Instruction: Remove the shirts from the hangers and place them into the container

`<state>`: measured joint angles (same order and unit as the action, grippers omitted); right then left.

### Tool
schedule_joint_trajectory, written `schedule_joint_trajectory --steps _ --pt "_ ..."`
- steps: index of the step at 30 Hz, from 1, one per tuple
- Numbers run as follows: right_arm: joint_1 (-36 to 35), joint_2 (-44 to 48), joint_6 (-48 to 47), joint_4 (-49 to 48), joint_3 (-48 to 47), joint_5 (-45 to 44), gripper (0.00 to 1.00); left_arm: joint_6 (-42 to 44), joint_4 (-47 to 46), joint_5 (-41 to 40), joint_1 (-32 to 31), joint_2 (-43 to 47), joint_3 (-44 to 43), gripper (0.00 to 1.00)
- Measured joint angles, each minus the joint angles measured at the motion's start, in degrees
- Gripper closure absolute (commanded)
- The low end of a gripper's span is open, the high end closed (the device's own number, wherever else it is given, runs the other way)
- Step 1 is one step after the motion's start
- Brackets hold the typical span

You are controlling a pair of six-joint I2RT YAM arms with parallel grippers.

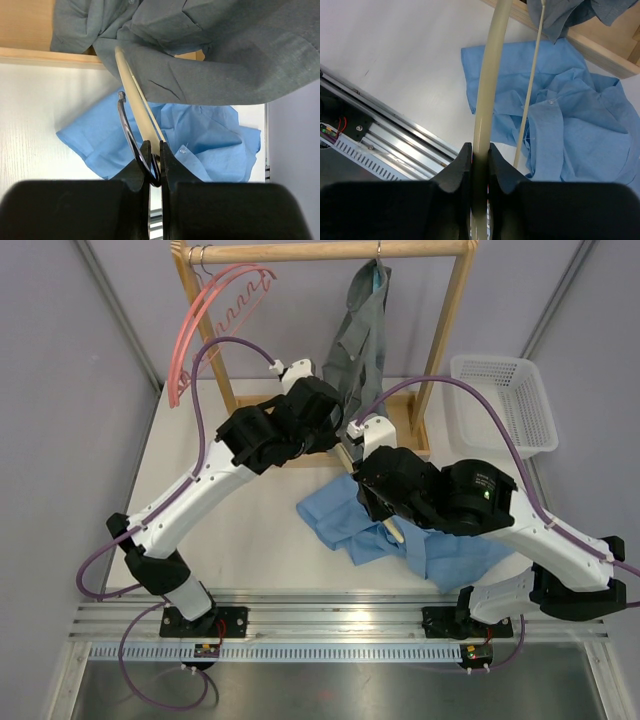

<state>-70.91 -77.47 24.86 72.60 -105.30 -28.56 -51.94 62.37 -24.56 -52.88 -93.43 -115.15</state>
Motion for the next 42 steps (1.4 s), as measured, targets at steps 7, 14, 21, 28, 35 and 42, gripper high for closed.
schedule_joint_trajectory --steps 7,14,21,28,35,42 --pt "0.0 0.0 -0.2 0.7 -0.2 -0.1 1.00 1.4 -0.6 1.1 0.0 0.9 0.2 0.60" --pt "0.0 -0.1 -1.1 0.5 -0.2 0.2 1.00 1.9 -4.0 7.5 -1.3 1.6 0.2 0.01" --pt "0.0 0.0 -1.1 0.5 -0.2 0.1 1.00 2.0 -4.9 8.6 -1.4 2.5 0.4 0.01" --pt "0.0 1.0 -0.7 0.5 -0.2 -2.0 1.00 3.2 -5.0 6.0 -1.8 12.5 2.8 0.01" --pt "0.0 6.5 0.7 0.5 -0.2 -6.4 1.00 3.7 -4.3 0.9 -1.8 35.7 14.6 0.01" --pt "0.0 15.3 -0.7 -1.1 -2.1 -1.4 1.00 3.5 -1.4 -3.7 -1.8 49.5 18.1 0.01"
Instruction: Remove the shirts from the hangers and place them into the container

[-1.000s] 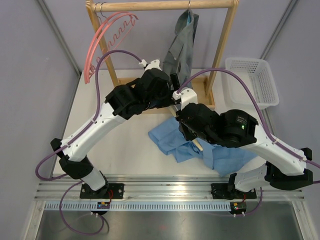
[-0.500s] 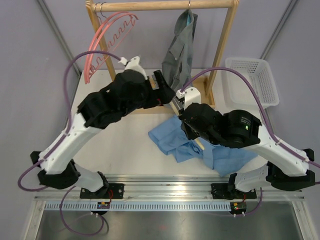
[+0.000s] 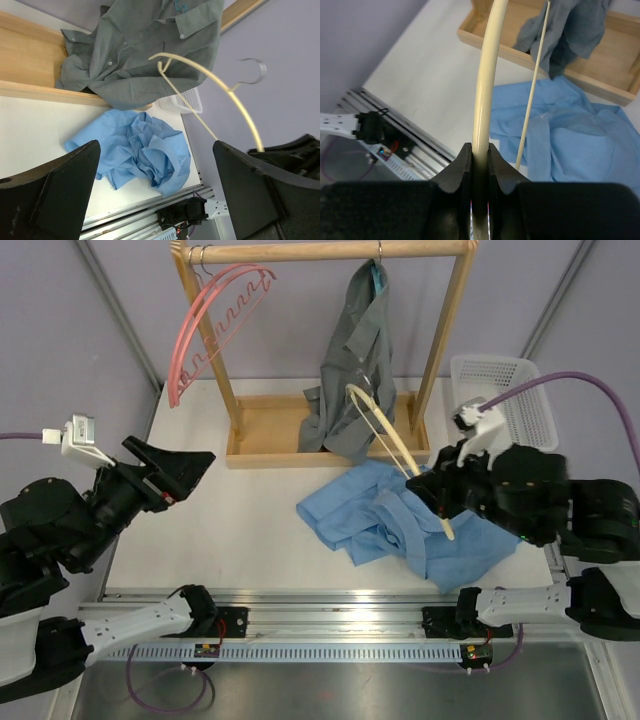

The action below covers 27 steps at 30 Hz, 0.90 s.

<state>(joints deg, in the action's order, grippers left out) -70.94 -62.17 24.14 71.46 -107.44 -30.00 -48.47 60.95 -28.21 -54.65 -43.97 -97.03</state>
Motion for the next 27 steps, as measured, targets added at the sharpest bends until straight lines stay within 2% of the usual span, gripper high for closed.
schedule_joint_trajectory --steps 6,11,24,27 --pt "0.0 7.7 -0.6 -3.0 -2.4 5.8 1.00 0.8 0.2 -0.3 0.0 1.3 5.3 0.01" --pt "0.0 12.0 -1.7 -6.2 -2.3 6.5 1.00 1.7 0.2 -0.5 0.0 2.0 7.6 0.01" --pt "0.0 22.6 -12.0 -26.5 12.4 -3.0 1.00 2.2 1.7 -2.3 0.0 3.9 8.5 0.01" --pt "0.0 24.4 -13.6 -29.4 13.4 -5.4 1.00 2.2 2.4 -2.5 0.0 3.9 8.8 0.01"
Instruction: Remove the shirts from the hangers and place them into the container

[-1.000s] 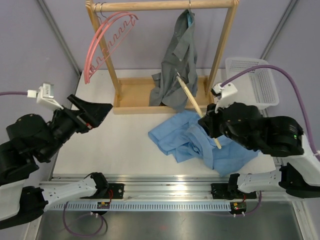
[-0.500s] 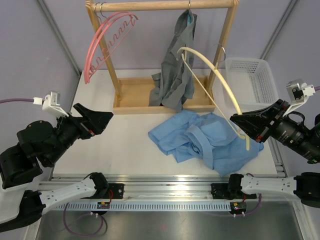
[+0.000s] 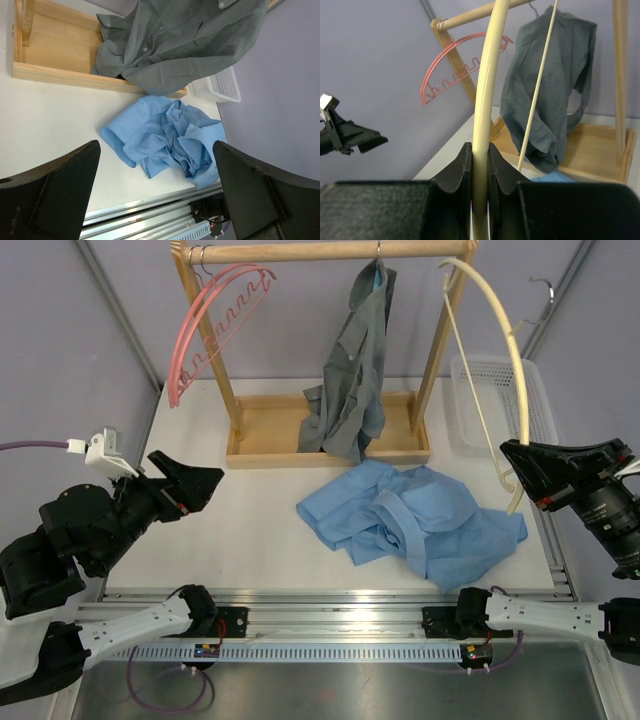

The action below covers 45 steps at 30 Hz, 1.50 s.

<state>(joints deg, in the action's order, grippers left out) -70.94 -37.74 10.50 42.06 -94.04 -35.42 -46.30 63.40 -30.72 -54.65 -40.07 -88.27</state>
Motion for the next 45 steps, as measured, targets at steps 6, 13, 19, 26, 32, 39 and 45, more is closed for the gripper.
schedule_joint_trajectory --steps 6,13,19,26,32,39,45 --pt "0.0 -2.1 -1.1 -2.4 -2.0 -8.1 1.00 0.0 -0.1 -0.2 0.0 -0.1 0.5 0.01" --pt "0.0 -11.1 0.5 -1.7 -5.7 -12.6 1.00 0.0 -0.1 -0.2 0.0 -0.5 0.8 0.01" --pt "0.0 -14.3 4.4 0.9 -5.6 -12.8 1.00 0.0 -0.3 -0.2 0.0 -0.5 1.6 0.01" --pt "0.0 -14.6 9.9 2.3 -5.8 -15.4 1.00 -0.1 -0.2 -0.2 0.0 0.7 2.3 0.01" --pt "0.0 -21.3 12.5 5.9 -12.7 -17.7 1.00 0.0 -0.3 -0.2 0.0 1.0 2.7 0.01" --pt "0.0 -30.9 13.5 10.3 -20.1 -17.9 1.00 0.2 -0.9 -0.1 0.0 1.0 2.9 0.01" --pt "7.3 -33.5 16.8 15.3 -21.4 -12.8 1.00 0.9 -1.7 -0.1 0.0 1.0 2.9 0.01"
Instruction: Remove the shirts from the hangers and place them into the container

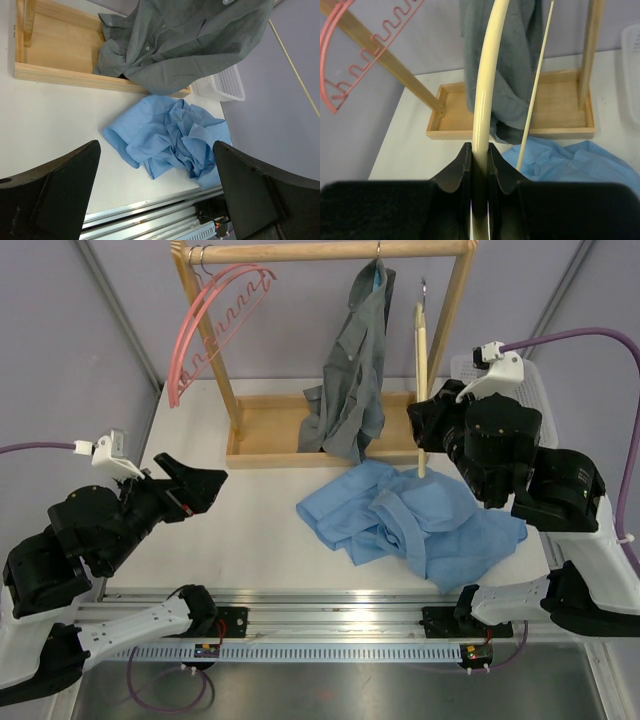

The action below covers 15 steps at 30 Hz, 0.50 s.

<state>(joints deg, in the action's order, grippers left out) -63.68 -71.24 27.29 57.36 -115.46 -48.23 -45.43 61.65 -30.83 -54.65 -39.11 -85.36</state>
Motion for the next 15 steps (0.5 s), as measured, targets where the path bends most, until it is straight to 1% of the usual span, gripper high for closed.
schedule_joint_trajectory --steps 6,11,15 --pt "11.8 -3.0 0.8 2.6 -3.1 7.0 1.00 0.2 -0.1 0.0 0.0 0.0 0.0 0.01" --pt "21.5 -8.9 -0.1 3.3 -9.0 16.7 1.00 0.3 -0.1 0.0 0.0 0.0 0.0 0.01" --pt "28.7 -13.5 -0.5 4.3 -13.0 26.9 1.00 0.4 -0.3 0.0 0.0 0.0 0.0 0.01"
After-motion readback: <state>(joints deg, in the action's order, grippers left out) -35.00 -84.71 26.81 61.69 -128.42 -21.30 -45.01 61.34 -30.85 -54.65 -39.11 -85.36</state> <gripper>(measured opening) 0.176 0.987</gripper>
